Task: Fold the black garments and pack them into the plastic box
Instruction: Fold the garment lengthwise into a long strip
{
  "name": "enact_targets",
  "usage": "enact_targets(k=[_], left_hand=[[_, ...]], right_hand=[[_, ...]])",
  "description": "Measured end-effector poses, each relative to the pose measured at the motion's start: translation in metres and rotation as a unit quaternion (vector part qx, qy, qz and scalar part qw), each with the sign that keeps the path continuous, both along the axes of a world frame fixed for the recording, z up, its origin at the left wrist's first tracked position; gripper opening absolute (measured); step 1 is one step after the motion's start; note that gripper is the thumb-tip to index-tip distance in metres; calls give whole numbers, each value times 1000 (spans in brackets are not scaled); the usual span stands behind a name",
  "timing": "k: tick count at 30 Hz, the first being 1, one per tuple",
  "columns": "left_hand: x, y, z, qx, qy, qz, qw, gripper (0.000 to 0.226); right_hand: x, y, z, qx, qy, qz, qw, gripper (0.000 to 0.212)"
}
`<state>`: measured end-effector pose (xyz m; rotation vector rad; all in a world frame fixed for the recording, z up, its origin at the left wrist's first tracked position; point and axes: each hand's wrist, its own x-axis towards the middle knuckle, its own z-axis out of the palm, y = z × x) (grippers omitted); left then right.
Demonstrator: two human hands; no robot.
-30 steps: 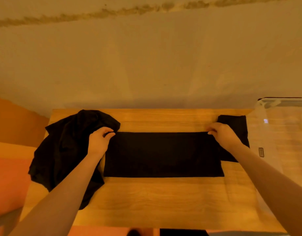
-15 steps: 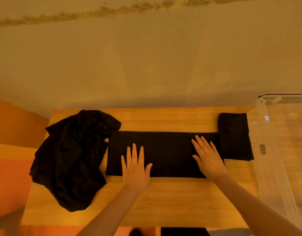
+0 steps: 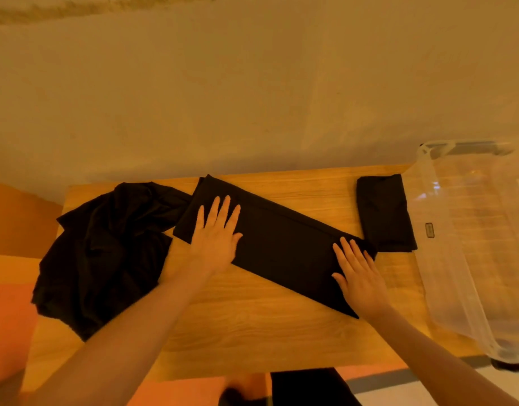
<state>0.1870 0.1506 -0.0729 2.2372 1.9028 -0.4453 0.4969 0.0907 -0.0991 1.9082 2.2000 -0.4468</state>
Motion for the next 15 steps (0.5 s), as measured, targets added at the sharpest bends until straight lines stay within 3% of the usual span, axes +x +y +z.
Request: enact_targets(k=[3, 6, 15], left_hand=[[29, -27, -8, -27, -57, 190, 980, 71], [38, -29, -23, -26, -96, 271, 957, 73], [3, 44, -31, -4, -72, 57, 996, 69]], right_hand=[[-6, -19, -4, 23, 13, -21, 999, 62], [-14, -46, -13, 27, 9, -21, 999, 62], [13, -11, -10, 33, 28, 106, 993, 57]])
